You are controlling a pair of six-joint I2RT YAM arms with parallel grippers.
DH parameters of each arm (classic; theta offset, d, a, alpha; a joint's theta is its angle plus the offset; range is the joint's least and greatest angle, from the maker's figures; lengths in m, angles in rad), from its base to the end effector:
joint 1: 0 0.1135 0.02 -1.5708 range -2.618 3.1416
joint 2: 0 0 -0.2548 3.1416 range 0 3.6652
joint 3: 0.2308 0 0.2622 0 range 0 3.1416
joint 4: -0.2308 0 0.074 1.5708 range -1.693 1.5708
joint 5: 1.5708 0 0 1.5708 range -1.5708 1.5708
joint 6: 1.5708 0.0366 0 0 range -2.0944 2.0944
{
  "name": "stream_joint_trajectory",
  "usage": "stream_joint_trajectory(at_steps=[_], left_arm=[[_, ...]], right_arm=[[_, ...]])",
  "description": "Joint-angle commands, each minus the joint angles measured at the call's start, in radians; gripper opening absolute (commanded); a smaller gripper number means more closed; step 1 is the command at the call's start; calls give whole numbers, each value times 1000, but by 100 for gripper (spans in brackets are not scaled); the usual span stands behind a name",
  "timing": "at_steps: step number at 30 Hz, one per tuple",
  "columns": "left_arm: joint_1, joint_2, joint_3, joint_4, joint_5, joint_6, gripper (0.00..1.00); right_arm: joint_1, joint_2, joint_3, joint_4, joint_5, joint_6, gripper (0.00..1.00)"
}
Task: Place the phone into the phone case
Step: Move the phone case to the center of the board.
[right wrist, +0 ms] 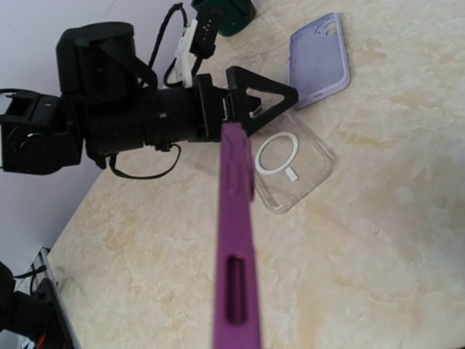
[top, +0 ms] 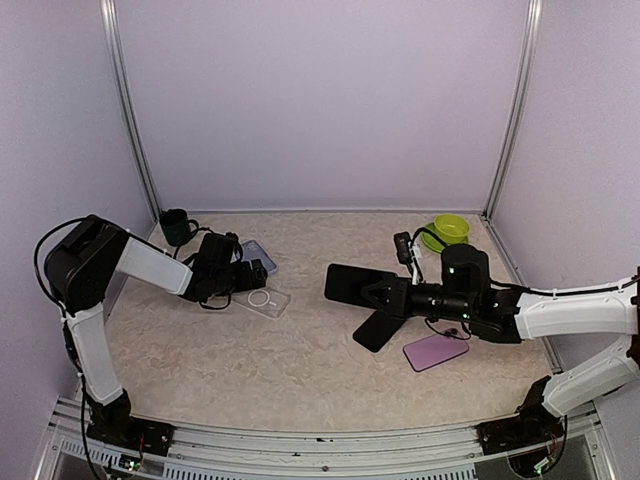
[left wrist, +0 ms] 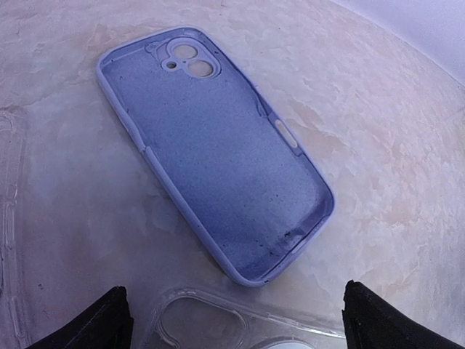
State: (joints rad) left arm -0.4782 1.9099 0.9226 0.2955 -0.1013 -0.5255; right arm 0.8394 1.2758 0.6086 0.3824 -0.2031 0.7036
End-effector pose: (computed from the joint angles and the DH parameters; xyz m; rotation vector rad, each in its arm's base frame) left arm 0.3395 -0.1718 0.1034 -0.1088 2.2902 -0.4166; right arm 0.1875 0.2200 0.2156 -0.2940 2.0264 1.2156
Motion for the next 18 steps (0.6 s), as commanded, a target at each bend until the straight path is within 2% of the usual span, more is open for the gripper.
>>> stream_joint_trajectory(at_steps=[1, 10, 18], left_arm=[[-13, -3, -58, 57, 61, 5, 98], [-96, -7, -120, 124, 97, -1, 97], [-163, 4, -170, 191, 142, -70, 96]], right_arm=[[-10, 2, 46, 29, -4, -4, 0], [-10, 23, 61, 13, 9, 8, 0], [-17, 33, 64, -54, 88, 54, 0]])
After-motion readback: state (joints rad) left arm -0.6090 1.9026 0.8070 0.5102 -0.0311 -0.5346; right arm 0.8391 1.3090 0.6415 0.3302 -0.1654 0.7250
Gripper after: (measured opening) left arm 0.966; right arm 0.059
